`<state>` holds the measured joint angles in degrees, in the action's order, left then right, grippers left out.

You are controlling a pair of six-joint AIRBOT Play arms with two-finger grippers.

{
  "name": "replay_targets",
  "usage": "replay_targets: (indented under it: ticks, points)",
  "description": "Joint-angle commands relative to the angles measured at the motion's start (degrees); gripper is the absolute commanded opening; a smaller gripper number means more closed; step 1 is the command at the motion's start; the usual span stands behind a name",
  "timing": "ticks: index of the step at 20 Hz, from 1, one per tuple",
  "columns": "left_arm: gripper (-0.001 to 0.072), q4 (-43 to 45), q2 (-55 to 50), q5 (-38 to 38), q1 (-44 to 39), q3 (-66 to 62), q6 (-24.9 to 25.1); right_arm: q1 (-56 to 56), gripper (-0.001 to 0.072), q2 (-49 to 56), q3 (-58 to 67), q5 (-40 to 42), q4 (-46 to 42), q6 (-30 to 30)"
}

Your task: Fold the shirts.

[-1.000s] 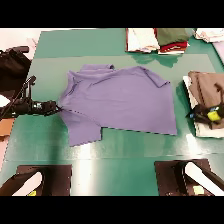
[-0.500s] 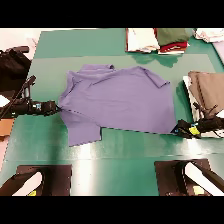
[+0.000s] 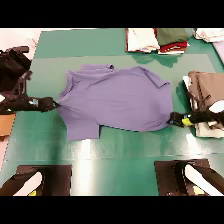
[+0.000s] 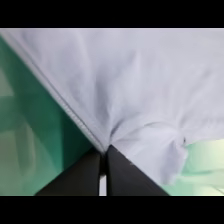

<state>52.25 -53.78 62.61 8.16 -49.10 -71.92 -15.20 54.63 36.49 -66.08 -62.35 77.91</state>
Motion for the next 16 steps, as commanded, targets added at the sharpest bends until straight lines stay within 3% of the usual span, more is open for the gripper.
replay_targets:
  ticks: [1, 6, 10, 14, 16]
  points:
    - [0.0024, 0.96, 5.44, 0.85, 0.07, -10.58, -1.95, 3.5, 0.0015, -5.77, 12.92, 0.2, 0.85, -0.02]
    - [0.0025, 5.14, 13.79, 0.79, 0.11, -37.64, -4.79, -1.01, 0.0015, -14.25, 41.94, 0.42, 0.74, 0.0]
    - [0.0025, 6.38, 14.08, 0.09, 0.11, -59.84, -7.3, -8.98, 0.0015, -16.52, 59.82, -1.66, 0.79, 0.0]
    - [0.0024, 8.48, 14.08, -3.37, 0.11, -68.52, -9.29, -15.37, 0.0014, -14.51, 70.51, -5.4, 0.85, 0.04]
    - [0.0024, 12.07, 12.81, -1.14, 0.11, -68.32, -12.24, -15.76, 0.0014, -10.97, 75.03, -9.07, 1.44, 0.07]
